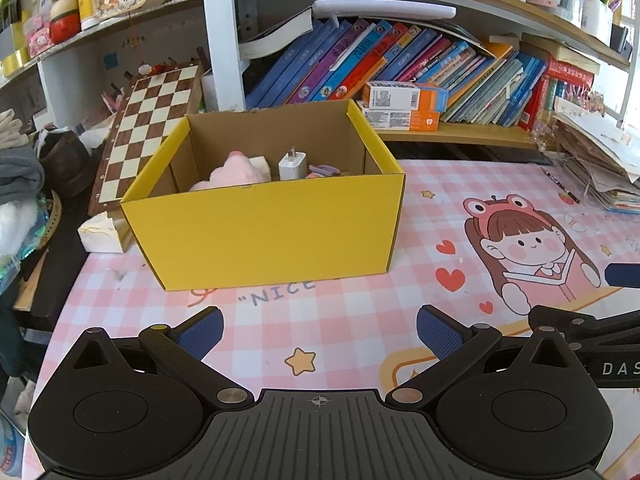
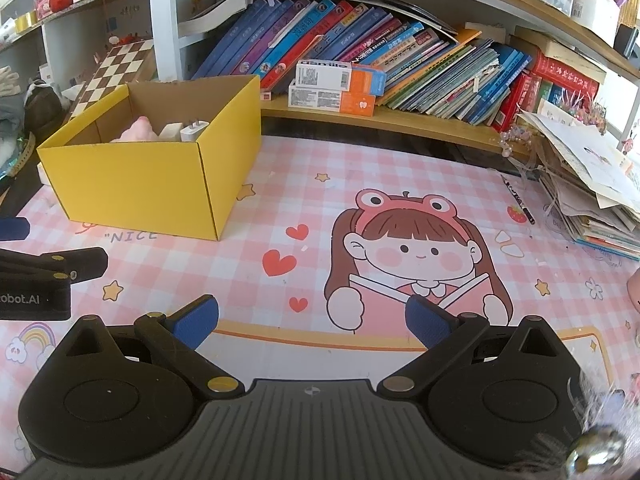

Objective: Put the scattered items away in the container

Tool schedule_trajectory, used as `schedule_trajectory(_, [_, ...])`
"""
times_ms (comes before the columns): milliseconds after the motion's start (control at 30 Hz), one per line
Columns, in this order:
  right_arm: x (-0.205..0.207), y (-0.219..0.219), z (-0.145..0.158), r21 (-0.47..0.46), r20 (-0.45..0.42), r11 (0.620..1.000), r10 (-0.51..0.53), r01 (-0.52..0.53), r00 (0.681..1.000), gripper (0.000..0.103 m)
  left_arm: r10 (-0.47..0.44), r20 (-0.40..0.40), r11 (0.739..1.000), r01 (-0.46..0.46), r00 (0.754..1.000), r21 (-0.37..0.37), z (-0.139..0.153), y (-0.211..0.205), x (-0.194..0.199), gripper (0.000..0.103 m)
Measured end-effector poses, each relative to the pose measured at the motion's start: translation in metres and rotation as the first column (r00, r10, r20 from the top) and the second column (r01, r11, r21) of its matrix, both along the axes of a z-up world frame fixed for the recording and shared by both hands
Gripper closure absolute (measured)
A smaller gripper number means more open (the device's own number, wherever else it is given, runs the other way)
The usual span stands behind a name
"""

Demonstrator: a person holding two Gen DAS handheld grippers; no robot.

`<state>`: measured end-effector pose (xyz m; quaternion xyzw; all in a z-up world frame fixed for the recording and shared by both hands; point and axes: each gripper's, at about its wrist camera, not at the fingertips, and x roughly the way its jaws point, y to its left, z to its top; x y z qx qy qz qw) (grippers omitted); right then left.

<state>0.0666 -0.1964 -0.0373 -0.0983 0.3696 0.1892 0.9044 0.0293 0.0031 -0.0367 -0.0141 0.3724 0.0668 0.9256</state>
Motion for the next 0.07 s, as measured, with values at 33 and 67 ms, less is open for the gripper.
schedule_trajectory(33, [0.0002,0.0004,-0.0008,-0.001,-0.003,1.0,0.001,-0.001,1.0,0.002,-0.005,-0.001,1.0,0.005,1.0,-0.004,-0.0002,0.0002,0.0005,0.0])
schedule_trajectory(67, [0.0007,0.0008,-0.0017,-0.002,-0.008,1.0,0.002,-0.002,1.0,0.002,-0.012,-0.003,1.0,0.012,1.0,-0.01,-0.0006,0.0008,0.0016,0.0])
